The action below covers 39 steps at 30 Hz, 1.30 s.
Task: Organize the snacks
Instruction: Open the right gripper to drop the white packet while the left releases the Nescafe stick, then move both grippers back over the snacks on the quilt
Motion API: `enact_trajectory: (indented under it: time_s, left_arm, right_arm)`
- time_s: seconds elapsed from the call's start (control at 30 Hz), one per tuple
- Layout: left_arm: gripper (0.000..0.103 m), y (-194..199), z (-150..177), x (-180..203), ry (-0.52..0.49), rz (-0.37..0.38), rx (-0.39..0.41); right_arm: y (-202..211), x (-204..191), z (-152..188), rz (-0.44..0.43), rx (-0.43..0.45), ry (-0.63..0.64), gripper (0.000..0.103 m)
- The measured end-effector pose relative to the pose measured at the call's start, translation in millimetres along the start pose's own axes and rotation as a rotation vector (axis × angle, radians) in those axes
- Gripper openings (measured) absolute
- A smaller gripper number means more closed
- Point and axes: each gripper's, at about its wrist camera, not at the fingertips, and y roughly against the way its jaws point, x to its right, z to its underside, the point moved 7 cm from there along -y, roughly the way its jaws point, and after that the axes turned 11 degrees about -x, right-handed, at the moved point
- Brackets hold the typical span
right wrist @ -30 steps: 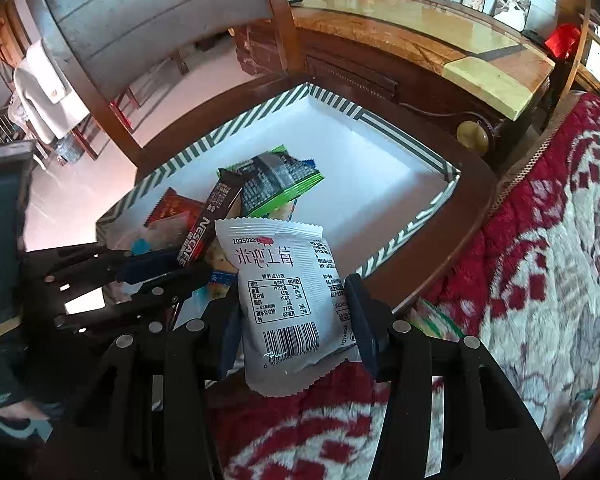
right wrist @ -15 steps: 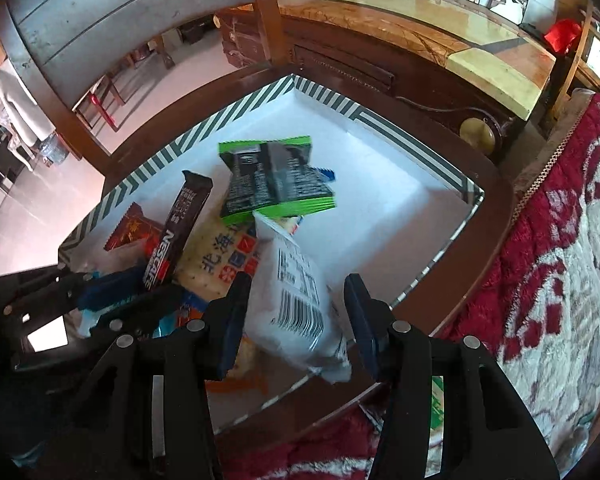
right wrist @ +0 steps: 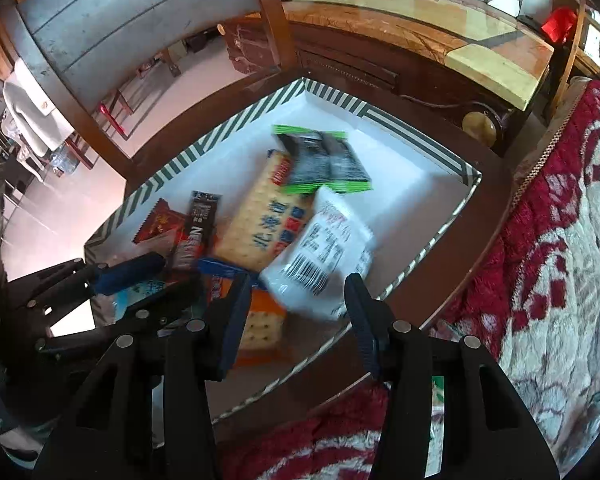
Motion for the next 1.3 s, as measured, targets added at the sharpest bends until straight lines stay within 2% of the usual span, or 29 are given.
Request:
enact_trajectory:
  time_s: [0.07,0.33,0.57,0.83,1.3]
  left_arm:
    - [0.066,3,3,-2,0.013,-0.002,0.010]
    - [0.071,12,16,3,0.017,-0.002,0.017]
    - [0.078,26,24,19,0.005,0.006,0.049]
    - [0.084,35,35,60,-0.060,0.035,0.058]
    - [0.086,36,61,147,-0.221,0.070,0.043]
  right_arm:
    - [5,0,3,-0.009,0.011,-0.004,0.049]
    - [19,-5,24,-0.010,0.025,-0.005,0.050]
    - [47,0,48,0.023,0.088,-0.013,0.050]
    - [78,27,84,0.089,0.143,-0.071,0.050]
    - [106,94,158,0.143,0.157,-0.228,0.050]
